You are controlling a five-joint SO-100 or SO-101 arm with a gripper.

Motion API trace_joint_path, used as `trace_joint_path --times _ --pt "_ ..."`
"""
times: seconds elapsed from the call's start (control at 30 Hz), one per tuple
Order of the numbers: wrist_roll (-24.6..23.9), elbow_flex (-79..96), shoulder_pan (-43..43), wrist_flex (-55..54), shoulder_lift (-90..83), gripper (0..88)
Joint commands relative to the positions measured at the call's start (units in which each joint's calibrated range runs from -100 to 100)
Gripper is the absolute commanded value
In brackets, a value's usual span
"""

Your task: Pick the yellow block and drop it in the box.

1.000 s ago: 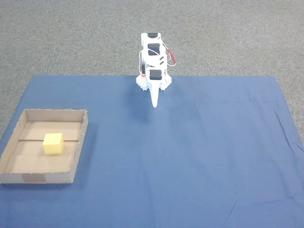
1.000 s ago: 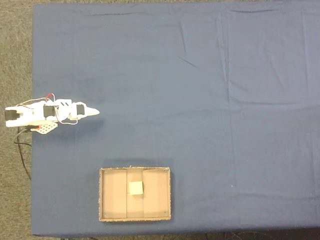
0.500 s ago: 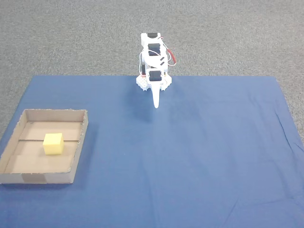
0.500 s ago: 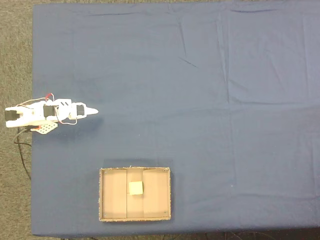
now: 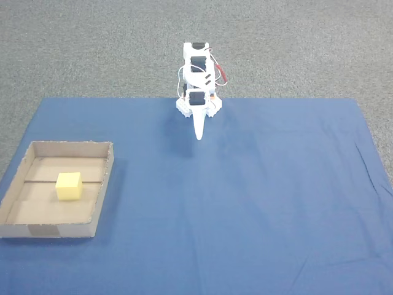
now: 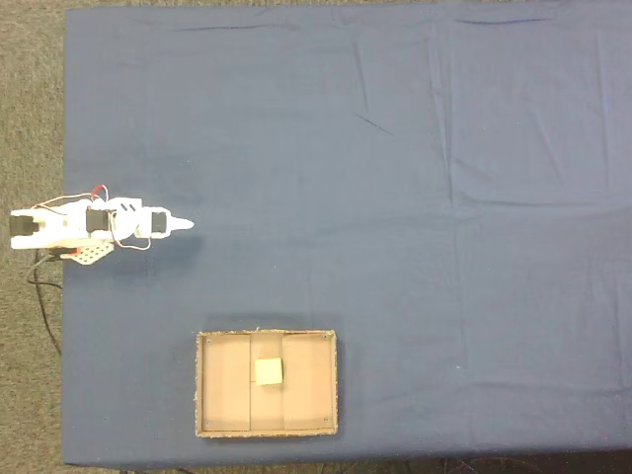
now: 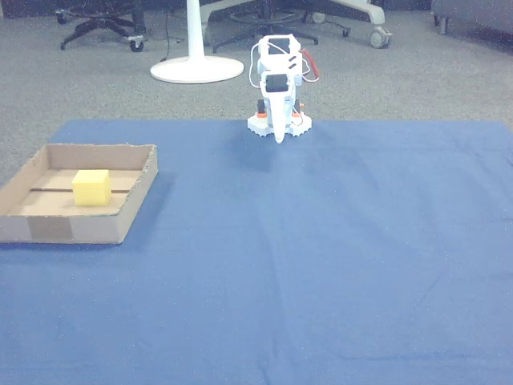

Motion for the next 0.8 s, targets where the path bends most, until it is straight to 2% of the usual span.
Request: trace_joint_path --times 0.0,0.77 --pt "-0.2 0.8 0.4 0.3 -0.3 0.2" --pt "-0.2 0.8 0.4 0.3 -0.3 0.2"
